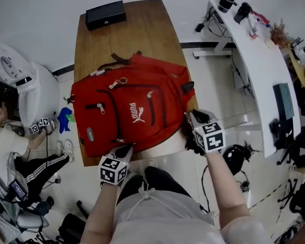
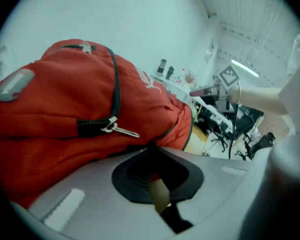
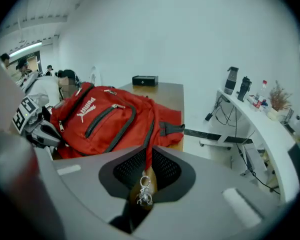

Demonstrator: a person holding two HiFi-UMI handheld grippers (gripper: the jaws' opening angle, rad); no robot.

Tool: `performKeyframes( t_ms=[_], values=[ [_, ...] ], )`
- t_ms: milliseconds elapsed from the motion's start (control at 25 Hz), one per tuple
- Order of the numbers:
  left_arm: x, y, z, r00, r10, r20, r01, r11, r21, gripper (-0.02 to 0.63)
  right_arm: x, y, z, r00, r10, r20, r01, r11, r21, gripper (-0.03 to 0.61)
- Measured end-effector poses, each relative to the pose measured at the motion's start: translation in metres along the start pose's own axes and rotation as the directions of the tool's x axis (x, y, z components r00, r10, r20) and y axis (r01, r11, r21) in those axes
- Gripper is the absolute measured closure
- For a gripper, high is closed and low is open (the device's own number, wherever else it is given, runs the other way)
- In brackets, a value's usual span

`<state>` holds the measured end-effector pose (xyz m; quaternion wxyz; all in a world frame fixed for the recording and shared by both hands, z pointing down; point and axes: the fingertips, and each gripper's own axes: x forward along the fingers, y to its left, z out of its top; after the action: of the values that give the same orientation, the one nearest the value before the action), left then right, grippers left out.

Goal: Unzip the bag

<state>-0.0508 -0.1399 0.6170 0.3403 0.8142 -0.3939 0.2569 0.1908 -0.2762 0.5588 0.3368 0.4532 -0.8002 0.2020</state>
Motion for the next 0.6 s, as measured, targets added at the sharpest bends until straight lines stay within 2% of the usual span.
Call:
performKeyframes(
  t_ms=[80,120,200,280,440,600],
  values=[
    [-0.018,0.002,0.013,0.996,0.008,0.093,-0.004,0.999,-0.042,0.607,-0.019,0.001,0.02,0.995,0.003,0.102,-0.006,1.0,0.029,0.539],
    [-0.028,0.002,0.02,0.991,0.013,0.134,-0.008,0.999,-0.043,0.607,-0.03,0.005,0.031,0.986,0.02,0.165,-0.028,0.999,0.044,0.57],
    [-0.05,-0.002,0.034,0.978,0.018,0.207,-0.014,1.0,-0.02,0.607,-0.055,0.019,0.049,0.953,0.065,0.297,-0.09,0.993,0.07,0.571],
    [-0.078,-0.011,0.047,0.958,0.019,0.287,-0.021,1.0,0.004,0.607,-0.08,0.041,0.059,0.915,0.104,0.39,-0.14,0.988,0.065,0.571],
    [-0.139,-0.042,0.064,0.887,-0.008,0.462,-0.011,0.999,0.04,0.607,-0.121,0.101,0.05,0.883,0.153,0.444,-0.137,0.988,-0.066,0.571],
    [-0.197,-0.089,0.053,0.821,-0.094,0.563,0.013,0.989,0.146,0.607,-0.161,0.163,0.022,0.862,0.186,0.472,-0.138,0.981,-0.135,0.571]
  ],
)
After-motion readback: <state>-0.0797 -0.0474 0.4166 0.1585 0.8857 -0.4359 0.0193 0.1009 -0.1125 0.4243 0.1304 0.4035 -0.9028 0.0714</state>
